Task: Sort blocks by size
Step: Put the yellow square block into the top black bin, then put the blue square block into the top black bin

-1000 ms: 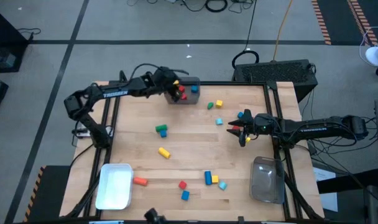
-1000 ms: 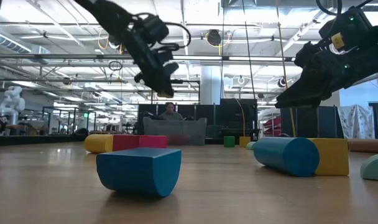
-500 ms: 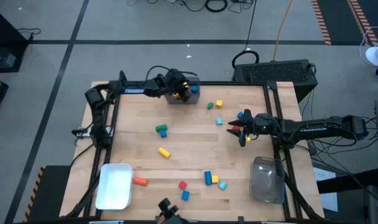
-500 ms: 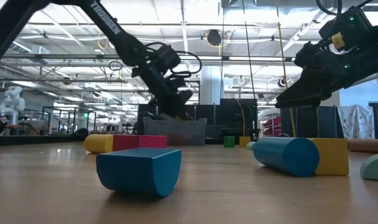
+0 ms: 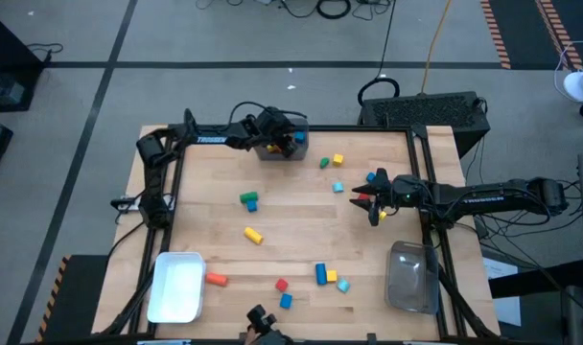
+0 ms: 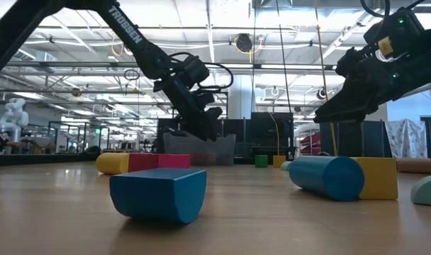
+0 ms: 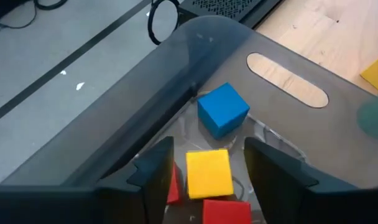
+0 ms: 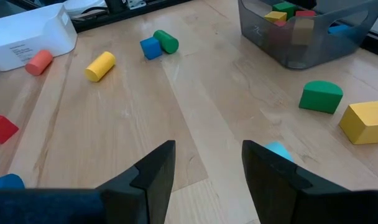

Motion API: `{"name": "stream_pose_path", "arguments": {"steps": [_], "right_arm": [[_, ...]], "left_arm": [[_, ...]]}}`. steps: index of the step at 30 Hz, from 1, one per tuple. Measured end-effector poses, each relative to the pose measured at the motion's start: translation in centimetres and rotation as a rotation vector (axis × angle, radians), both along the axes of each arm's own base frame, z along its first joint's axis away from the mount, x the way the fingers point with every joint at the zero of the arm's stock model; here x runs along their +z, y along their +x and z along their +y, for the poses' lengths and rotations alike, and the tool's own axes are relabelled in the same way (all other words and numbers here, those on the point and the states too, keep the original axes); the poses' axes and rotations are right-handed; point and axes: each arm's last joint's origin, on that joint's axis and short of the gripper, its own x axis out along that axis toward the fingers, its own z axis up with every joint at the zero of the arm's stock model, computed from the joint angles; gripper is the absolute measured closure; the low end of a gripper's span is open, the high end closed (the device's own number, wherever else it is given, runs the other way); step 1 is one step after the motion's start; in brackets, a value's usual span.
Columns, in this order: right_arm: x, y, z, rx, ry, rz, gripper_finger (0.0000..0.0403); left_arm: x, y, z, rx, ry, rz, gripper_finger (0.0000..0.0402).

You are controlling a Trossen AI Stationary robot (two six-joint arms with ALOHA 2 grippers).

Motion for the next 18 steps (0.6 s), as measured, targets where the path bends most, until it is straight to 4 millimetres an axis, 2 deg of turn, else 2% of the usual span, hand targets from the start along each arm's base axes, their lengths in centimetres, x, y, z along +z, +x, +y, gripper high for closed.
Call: {"name": "stream_pose_path", "arguments": {"steps": [6,10,13,18], "right_arm": [[0.0,0.0,0.0,0.0,0.0,0.0,0.0227],[0.0,0.0,0.0,0.0,0.0,0.001,0.0227],[-0.1,0.0,0.0,0.0,0.001,0.007,0.0227],[-0.2,-0.1,0.0,0.0,0.003,0.02,0.0227]], "left_arm": [[0.4,-0.3,-0.3,0.0,-0.017,0.026,0.0188],[3.0,-0.9,-1.4,-0.015,-0.047,0.086,0.0187],[5.2,-1.9,-3.3,-0.06,-0.064,0.151,0.0187],[8.6,-3.2,-7.9,-0.096,-0.057,0.225,0.0187]]}}
